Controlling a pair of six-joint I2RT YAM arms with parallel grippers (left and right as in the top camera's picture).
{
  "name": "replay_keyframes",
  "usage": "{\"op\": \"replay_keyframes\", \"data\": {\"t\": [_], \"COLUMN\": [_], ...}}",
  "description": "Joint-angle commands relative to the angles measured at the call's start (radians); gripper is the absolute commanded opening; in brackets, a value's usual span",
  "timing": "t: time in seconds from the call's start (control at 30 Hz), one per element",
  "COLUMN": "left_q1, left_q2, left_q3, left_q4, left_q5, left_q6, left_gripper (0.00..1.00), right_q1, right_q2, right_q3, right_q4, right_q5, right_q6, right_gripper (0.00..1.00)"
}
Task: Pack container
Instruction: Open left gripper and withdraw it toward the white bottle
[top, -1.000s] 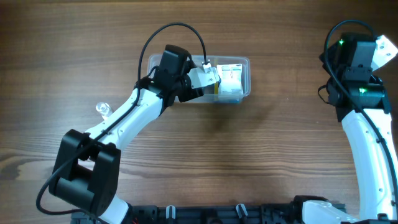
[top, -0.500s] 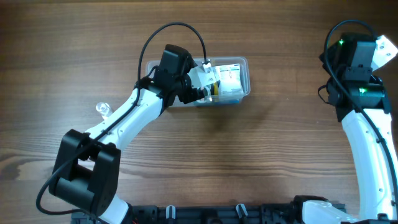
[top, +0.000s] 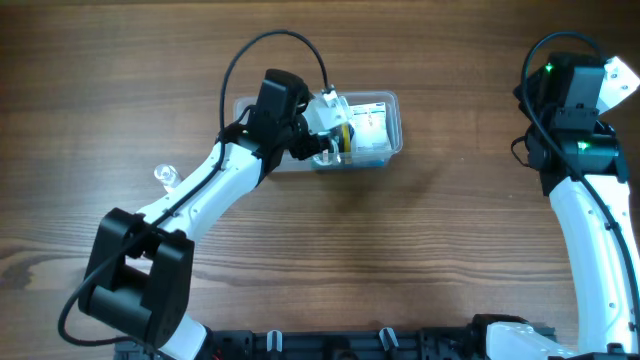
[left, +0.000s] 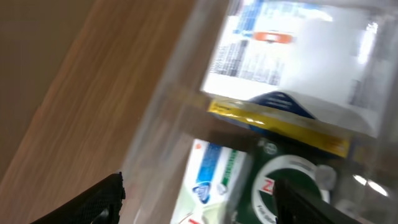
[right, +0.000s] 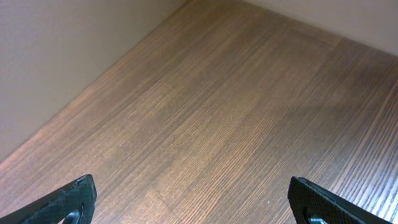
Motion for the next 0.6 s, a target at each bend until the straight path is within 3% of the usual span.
{"op": "replay_keyframes", "data": {"t": [0.0,0.2,0.33,0.57], "left_q1": [0.004,0.003,0.004,0.004], "left_q2": [-0.089,-0.229,-0.347,-0.408], "left_q3": [-0.003,-0.003,0.001,0.248], "left_q4": [0.018,-0.007,-0.052,-0.452], "left_q5": [-0.092,-0.099,-0.083,-0.182], "left_q6": [-0.202,-0.444,-0.537,-0.623], "left_gripper": [0.76,0.80,0.80,0.83], "right_q1": [0.002,0.002,0.002,0.002], "right_q2": [0.009,0.009,0.009,0.009], "right_q3": [-0.003,-0.003,-0.003,-0.003], "right_q4": [0.003,0.003,0.003,0.003], "right_q5": [0.009,0.009,0.009,0.009], "right_q6": [0.012,0.012,0.012,0.012], "right_gripper": [1.00,1.00,1.00,1.00]}}
